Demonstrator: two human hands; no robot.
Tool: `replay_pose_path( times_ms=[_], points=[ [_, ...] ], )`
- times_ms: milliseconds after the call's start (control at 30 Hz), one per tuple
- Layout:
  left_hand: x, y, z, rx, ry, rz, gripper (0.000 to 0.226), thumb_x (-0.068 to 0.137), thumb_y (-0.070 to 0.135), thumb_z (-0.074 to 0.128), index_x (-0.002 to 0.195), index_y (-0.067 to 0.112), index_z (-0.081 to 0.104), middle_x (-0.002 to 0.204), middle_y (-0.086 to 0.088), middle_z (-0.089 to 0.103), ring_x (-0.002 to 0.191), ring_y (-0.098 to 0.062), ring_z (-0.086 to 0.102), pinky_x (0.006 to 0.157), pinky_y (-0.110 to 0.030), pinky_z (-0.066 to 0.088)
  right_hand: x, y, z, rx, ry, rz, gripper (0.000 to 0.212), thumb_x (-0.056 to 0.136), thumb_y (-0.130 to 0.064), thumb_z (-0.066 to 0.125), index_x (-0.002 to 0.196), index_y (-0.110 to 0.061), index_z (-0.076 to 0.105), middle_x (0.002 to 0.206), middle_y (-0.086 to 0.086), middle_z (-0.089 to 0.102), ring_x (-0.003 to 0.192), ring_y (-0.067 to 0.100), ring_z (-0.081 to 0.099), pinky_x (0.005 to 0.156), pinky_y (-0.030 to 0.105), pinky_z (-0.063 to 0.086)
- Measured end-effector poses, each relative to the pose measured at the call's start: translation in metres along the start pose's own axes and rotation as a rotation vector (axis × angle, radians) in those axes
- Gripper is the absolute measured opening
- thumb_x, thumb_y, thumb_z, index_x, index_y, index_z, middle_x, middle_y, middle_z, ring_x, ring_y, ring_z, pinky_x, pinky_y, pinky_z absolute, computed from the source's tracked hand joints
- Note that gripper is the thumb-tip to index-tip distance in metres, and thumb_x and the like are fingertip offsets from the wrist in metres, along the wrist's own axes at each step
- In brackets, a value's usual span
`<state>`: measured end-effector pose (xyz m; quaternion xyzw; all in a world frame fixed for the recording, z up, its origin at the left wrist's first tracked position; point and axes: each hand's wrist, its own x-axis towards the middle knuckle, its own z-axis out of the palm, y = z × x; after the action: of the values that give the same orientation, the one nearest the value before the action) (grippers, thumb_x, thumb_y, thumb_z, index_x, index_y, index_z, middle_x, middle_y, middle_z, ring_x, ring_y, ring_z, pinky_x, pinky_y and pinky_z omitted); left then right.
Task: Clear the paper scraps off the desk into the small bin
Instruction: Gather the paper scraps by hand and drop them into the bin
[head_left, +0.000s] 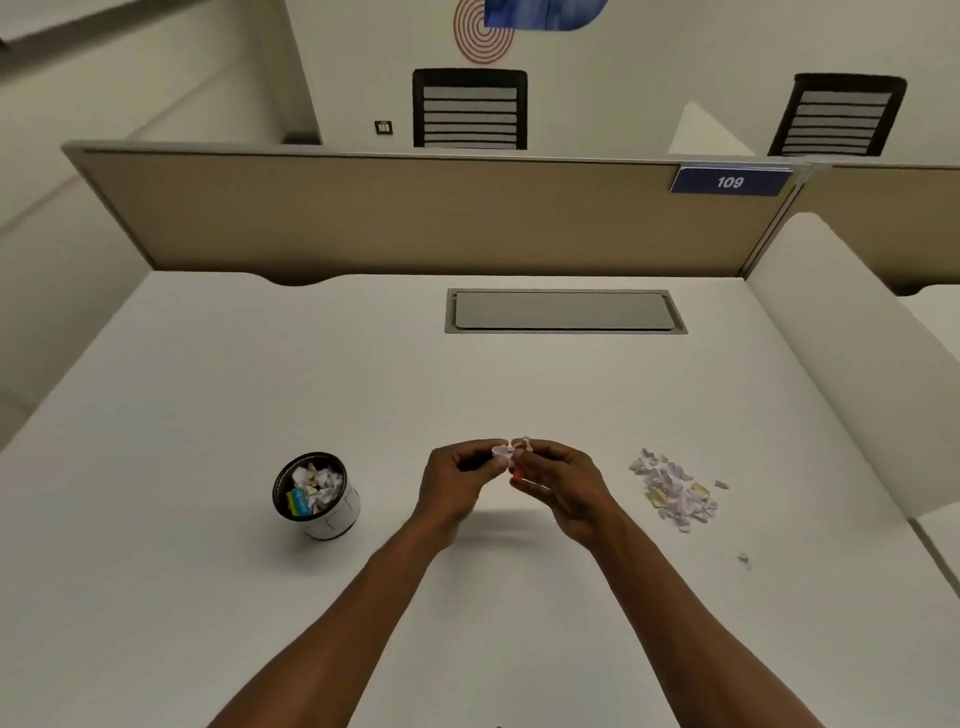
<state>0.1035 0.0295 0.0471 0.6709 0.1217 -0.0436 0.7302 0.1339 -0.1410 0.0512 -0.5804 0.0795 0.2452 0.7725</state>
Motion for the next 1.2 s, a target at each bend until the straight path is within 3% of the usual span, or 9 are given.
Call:
replay_pose_path(
  times_ms=[333,467,600,700,800,933,1000,1100,1200],
  points=[
    [-0.027,0.046,-0.101,0.09,0.215,0.165,0.021,0.084,0.024,0.079,0.1,0.039,0.079,0.102,0.013,0.079,0.101,-0.002,0.072,0.079,-0.011,0.056,0.016,-0.021,0.117,-0.11,-0.231,-0.079,0.025,0.084,-0.023,0.081,0.105,-0.01,0.078,0.106,0.012,0.077,0.101,0.026,0.074,0.083,0.032,0.061],
    [-0.041,0.044,-0.149,0.188,0.33,0.16,0.02,0.084,0.033,0.08,0.101,0.042,0.078,0.1,0.017,0.078,0.098,-0.001,0.073,0.083,-0.02,0.057,0.025,-0.007,0.166,-0.238,-0.317,-0.111,0.024,0.081,-0.026,0.083,0.101,-0.013,0.08,0.1,0.016,0.077,0.089,0.021,0.073,0.084,0.035,0.062],
    [-0.057,0.037,-0.189,0.28,0.411,0.098,0.024,0.084,0.029,0.08,0.102,0.045,0.076,0.1,0.02,0.077,0.098,0.002,0.072,0.085,-0.025,0.057,0.036,0.01,0.209,-0.608,-0.298,-0.243,0.031,0.08,-0.044,0.082,0.101,-0.021,0.08,0.093,0.001,0.08,0.085,0.015,0.076,0.081,0.036,0.064],
    [-0.066,0.032,-0.205,0.436,0.482,0.042,0.037,0.083,0.028,0.08,0.092,0.062,0.07,0.087,0.036,0.072,0.088,0.015,0.066,0.072,-0.012,0.051,0.041,0.02,0.228,-0.918,-0.303,-0.443,0.03,0.088,-0.041,0.074,0.108,-0.019,0.078,0.103,0.0,0.079,0.09,0.012,0.075,0.082,0.03,0.061],
    [-0.074,0.026,-0.212,0.575,0.529,0.063,0.035,0.083,0.019,0.08,0.108,0.043,0.074,0.089,0.029,0.072,0.086,0.007,0.068,0.066,-0.002,0.046,0.041,0.025,0.24,-1.122,-0.378,-0.542,0.038,0.093,-0.031,0.069,0.127,-0.016,0.069,0.121,0.007,0.073,0.107,0.02,0.07,0.093,0.03,0.053],
    [-0.086,0.021,-0.223,0.675,0.551,0.174,0.045,0.085,0.008,0.076,0.128,0.015,0.067,0.123,-0.003,0.071,0.105,-0.016,0.07,0.093,-0.029,0.058,0.038,0.028,0.251,-1.246,-0.482,-0.649,0.045,0.092,-0.021,0.066,0.137,-0.015,0.061,0.133,0.009,0.066,0.12,0.025,0.062,0.1,0.033,0.049],
    [-0.094,0.016,-0.228,0.741,0.573,0.224,0.05,0.085,0.01,0.076,0.133,0.014,0.063,0.13,-0.004,0.068,0.113,-0.019,0.067,0.1,-0.032,0.054,0.037,0.03,0.252,-1.278,-0.49,-0.682,0.047,0.093,-0.018,0.065,0.139,-0.016,0.059,0.137,0.008,0.063,0.124,0.026,0.06,0.102,0.035,0.049],
    [-0.103,0.003,-0.232,0.884,0.488,0.325,0.058,0.088,0.026,0.074,0.142,0.017,0.054,0.142,0.0,0.059,0.134,-0.014,0.053,0.111,-0.019,0.038,0.031,0.037,0.246,-1.329,-0.472,-0.798,0.051,0.094,-0.02,0.064,0.143,-0.014,0.053,0.145,0.009,0.057,0.133,0.028,0.052,0.108,0.04,0.047],
    [-0.106,-0.015,-0.233,1.171,0.338,0.345,0.073,0.091,0.053,0.059,0.153,0.022,0.036,0.159,0.006,0.038,0.153,-0.014,0.024,0.124,-0.039,0.023,0.026,0.051,0.233,-1.498,-0.559,-0.973,0.057,0.099,-0.032,0.058,0.15,-0.01,0.042,0.154,0.013,0.046,0.148,0.034,0.034,0.119,0.043,0.03]
  ],
)
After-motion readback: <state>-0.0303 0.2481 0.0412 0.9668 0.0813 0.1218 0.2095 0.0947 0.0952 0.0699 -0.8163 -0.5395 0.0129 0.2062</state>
